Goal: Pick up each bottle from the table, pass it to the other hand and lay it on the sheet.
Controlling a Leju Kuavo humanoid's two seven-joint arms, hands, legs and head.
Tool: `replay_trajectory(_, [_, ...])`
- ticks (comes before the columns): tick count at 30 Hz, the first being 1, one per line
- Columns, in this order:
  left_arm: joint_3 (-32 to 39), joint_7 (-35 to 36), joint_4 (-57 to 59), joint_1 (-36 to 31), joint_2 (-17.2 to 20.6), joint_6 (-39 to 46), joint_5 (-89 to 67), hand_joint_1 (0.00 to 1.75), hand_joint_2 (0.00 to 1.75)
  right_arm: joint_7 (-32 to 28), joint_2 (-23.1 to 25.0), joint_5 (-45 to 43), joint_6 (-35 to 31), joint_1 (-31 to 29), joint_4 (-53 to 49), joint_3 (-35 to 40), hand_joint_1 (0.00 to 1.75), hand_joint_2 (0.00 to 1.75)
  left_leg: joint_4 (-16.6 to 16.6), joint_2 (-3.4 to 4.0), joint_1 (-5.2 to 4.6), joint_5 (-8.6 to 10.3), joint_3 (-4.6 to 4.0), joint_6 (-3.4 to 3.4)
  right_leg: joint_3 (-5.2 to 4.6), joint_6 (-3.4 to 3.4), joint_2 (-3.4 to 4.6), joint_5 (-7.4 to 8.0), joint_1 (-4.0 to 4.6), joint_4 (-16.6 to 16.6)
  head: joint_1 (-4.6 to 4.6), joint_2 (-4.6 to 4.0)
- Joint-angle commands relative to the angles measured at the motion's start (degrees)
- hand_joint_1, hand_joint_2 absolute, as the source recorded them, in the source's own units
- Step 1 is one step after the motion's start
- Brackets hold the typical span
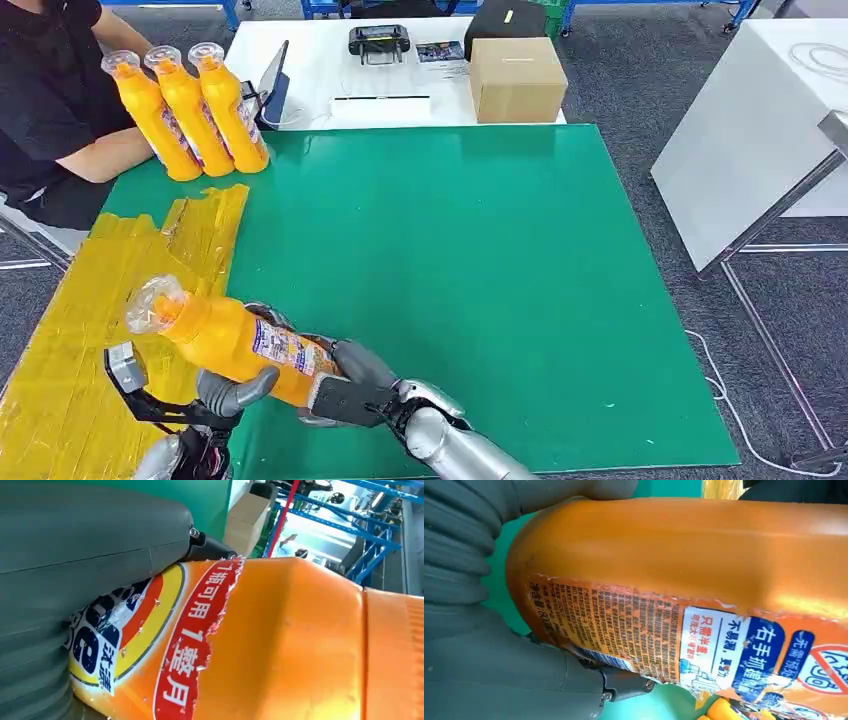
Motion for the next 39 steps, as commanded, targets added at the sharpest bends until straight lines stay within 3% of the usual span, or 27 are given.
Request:
replay_trajectory(1, [-0.4, -1.5, 2.8, -3.3, 0.9, 0.7, -3.1, 1.75, 1.75, -0.2, -1.4, 0.0, -0.6, -1.1, 2.0, 2.7, 1.75, 1.75, 0.0, -0.19, 0.06, -0.02, 0.16, 0.01, 0.24, -0.02, -0.16, -0.03, 0.06, -0.1, 0.00, 0.00])
replay_trajectory(2, [0.1, -3.1, 2.0, -3.2, 1.1, 2.7, -6.3, 1.75, 1.75, -0.5, -1.8, -0.3, -1.7, -0.4, 0.4, 1.4, 1.54, 1.75, 0.0, -0.18, 0.05, 0.00, 0.11, 0.01, 0.19, -0.02, -0.15, -0.02, 0.05, -0.1, 0.02, 0.00])
replay_trajectory(3, [0.5, -4.0, 1.4, -3.2, 1.3, 4.0, -8.4, 1.75, 1.75, -0.7, -2.3, -0.2, -2.8, 0.0, -1.2, 0.5, 0.12, 1.75, 0.0, -0.22, 0.06, -0.01, 0.13, 0.01, 0.23, -0.02, -0.19, -0.03, 0.07, -0.1, 0.00, 0.00])
replay_trajectory(4, [1.7, -6.6, -0.1, -3.1, 1.6, 8.1, -14.2, 1.75, 1.75, -0.9, -3.1, -0.4, -3.7, 1.0, -4.4, -1.2, 0.00, 1.75, 0.0, -0.24, 0.07, -0.01, 0.11, 0.01, 0.22, -0.02, -0.21, -0.04, 0.07, -0.1, 0.00, 0.00])
replay_trajectory(5, [2.9, -8.3, -1.0, -3.6, 1.8, 11.8, -19.6, 1.75, 1.75, -0.9, -4.0, -0.6, -3.9, 2.0, -7.4, -2.7, 0.00, 1.75, 0.0, -0.22, 0.06, -0.01, 0.09, 0.01, 0.18, -0.02, -0.19, -0.04, 0.06, -0.1, 0.00, 0.00])
replay_trajectory(6, [4.3, -9.7, -1.9, -4.3, 2.2, 15.7, -24.8, 1.75, 1.75, -0.7, -5.1, -1.2, -3.8, 3.0, -10.5, -4.6, 0.00, 0.00, 0.0, -0.24, 0.09, -0.02, 0.07, 0.01, 0.19, -0.02, -0.21, -0.05, 0.09, -0.1, 0.02, 0.00])
replay_trajectory(7, [5.9, -10.5, -2.6, -4.7, 2.5, 19.5, -29.4, 1.75, 1.75, -0.5, -6.1, -0.6, -4.1, 3.7, -13.1, -5.3, 0.00, 0.00, 0.0, -0.25, 0.09, -0.03, 0.06, 0.01, 0.19, -0.02, -0.21, -0.05, 0.10, -0.1, 0.02, 0.00])
replay_trajectory(13, [7.7, -11.4, -3.2, -4.8, 2.5, 21.4, -33.9, 1.75, 1.75, -0.2, -6.4, -0.6, -3.3, 5.2, -15.7, -7.4, 0.00, 0.00, 0.0, -0.12, 0.02, 0.01, 0.02, 0.00, 0.06, -0.02, -0.10, -0.01, 0.03, 0.0, 0.00, 0.00])
replay_trajectory(17, [11.3, -12.0, -3.8, -3.7, 6.4, 44.0, -58.7, 1.75, 1.75, -2.7, -9.7, -1.8, -4.7, 9.3, -25.2, -11.7, 0.00, 0.00, 0.0, -0.26, 0.07, -0.01, 0.05, 0.01, 0.16, -0.01, -0.25, -0.07, 0.06, -0.1, 0.02, 0.00])
replay_trajectory(20, [15.8, -8.0, -4.0, 2.1, 10.9, 59.6, -79.6, 1.75, 1.75, -4.8, -13.1, -4.4, -4.0, 13.2, -33.4, -15.9, 0.00, 0.00, -0.1, 0.02, 0.02, -0.06, 0.16, 0.01, 0.18, 0.00, 0.03, -0.03, 0.02, -0.1, 0.02, 0.00])
replay_trajectory(23, [17.3, -7.3, -2.3, 4.2, 11.7, 62.2, -85.0, 1.75, 1.75, -5.2, -13.8, -5.3, -2.9, 14.3, -36.1, -17.8, 0.00, 0.00, -0.1, 0.13, -0.02, -0.07, 0.17, 0.00, 0.17, -0.01, 0.12, -0.04, -0.01, -0.1, -0.02, 0.00])
replay_trajectory(25, [17.2, -2.1, 2.0, 5.1, 14.1, 62.6, -95.9, 1.75, 1.75, -6.5, -14.5, -6.3, -2.8, 14.5, -37.7, -18.9, 0.00, 0.00, -0.1, 0.01, 0.02, -0.10, 0.17, 0.00, 0.19, -0.03, 0.01, -0.08, 0.02, -0.1, 0.00, 0.00])
replay_trajectory(28, [16.5, -0.7, 8.6, 5.2, 17.6, 60.8, -99.5, 1.75, 1.75, -7.1, -14.7, -7.0, -2.3, 14.5, -38.8, -19.8, 0.00, 0.00, -0.1, 0.02, -0.04, -0.04, 0.20, 0.01, 0.18, -0.03, 0.01, -0.06, -0.04, -0.1, 0.02, 0.00])
replay_trajectory(37, [16.4, -0.8, 9.2, 4.7, 17.9, 61.0, -99.4, 1.75, 1.75, -7.2, -14.5, -7.0, -2.3, 14.4, -38.3, -19.7, 0.00, 0.00, -0.1, -0.05, 0.03, -0.01, 0.09, -0.01, 0.13, -0.04, -0.07, -0.06, 0.03, -0.1, 0.02, 0.00])
replay_trajectory(39, [15.2, 1.8, 10.6, 5.0, 19.8, 57.2, -102.4, 1.75, 1.75, -7.2, -14.5, -7.0, -2.2, 13.9, -37.9, -19.3, 0.00, 0.00, -0.1, 0.00, -0.01, 0.00, 0.02, -0.01, 0.04, -0.03, -0.01, -0.04, 0.00, 0.0, 0.02, 0.00])
